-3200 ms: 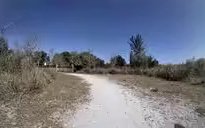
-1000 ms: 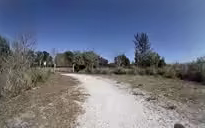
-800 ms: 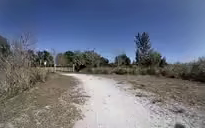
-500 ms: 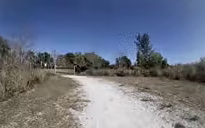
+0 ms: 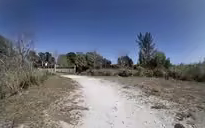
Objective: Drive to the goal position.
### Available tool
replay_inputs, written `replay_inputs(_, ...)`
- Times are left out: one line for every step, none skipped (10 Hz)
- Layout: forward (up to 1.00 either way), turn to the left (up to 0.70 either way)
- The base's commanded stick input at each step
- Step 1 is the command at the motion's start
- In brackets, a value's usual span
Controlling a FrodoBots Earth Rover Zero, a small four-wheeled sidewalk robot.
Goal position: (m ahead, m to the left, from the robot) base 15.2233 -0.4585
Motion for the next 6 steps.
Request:
replay_inputs(0.7, 0.03)
replay_inputs(0.7, 0.03)
replay_inputs(0.7, 0.03)
replay_inputs(0.7, 0.03)
replay_inputs(0.7, 0.04)
replay_inputs(0.7, 0.04)
